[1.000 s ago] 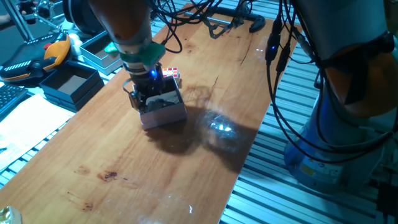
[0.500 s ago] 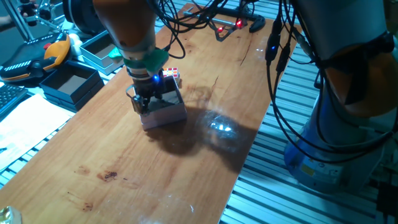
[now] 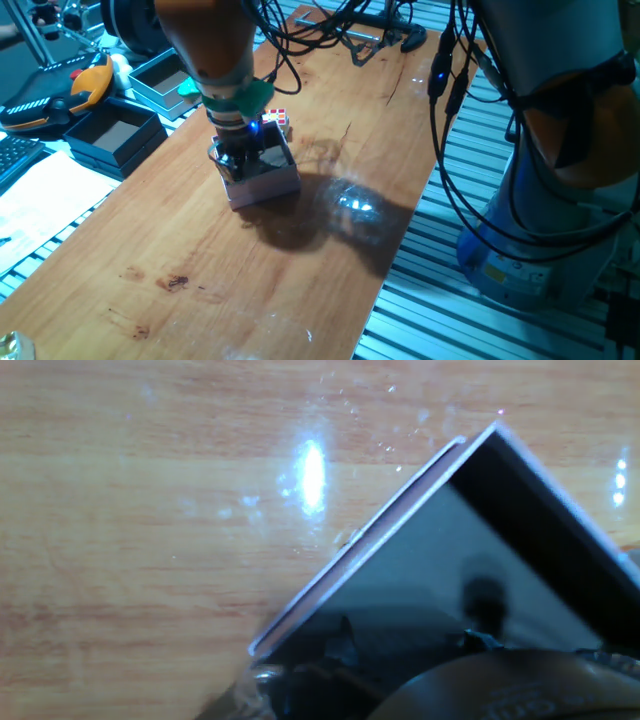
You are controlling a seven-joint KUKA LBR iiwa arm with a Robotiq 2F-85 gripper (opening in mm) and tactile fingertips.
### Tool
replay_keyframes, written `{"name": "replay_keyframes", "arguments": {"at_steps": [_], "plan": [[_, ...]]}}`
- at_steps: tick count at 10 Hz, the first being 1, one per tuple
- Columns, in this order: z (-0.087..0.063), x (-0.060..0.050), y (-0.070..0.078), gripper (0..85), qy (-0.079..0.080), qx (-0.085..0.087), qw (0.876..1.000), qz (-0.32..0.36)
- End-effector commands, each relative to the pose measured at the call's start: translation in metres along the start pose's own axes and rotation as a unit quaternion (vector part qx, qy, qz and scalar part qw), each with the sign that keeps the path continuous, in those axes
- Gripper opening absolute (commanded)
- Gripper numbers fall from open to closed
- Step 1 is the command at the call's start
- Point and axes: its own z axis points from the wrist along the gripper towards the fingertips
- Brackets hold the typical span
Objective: Take everything out of the gift box
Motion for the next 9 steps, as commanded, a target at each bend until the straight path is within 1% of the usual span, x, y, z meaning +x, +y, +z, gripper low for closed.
{"name": "replay_keyframes", "arguments": {"at_steps": [1,2,4,5,6,7,9], "plan": [[-0.014,-0.003,-0.008,45.7,0.008,0.0,1.0,-0.004],[-0.029,-0.005,-0.025,45.0,0.014,-0.003,1.0,-0.01],[-0.053,-0.011,-0.065,42.3,0.03,-0.012,0.999,-0.028],[-0.062,-0.014,-0.084,40.7,0.032,-0.013,0.999,-0.036],[-0.068,-0.018,-0.1,39.0,0.032,-0.01,0.999,-0.043],[-0.072,-0.02,-0.108,38.7,0.032,-0.008,0.998,-0.047],[-0.079,-0.021,-0.126,39.3,0.031,0.008,0.998,-0.052]]}}
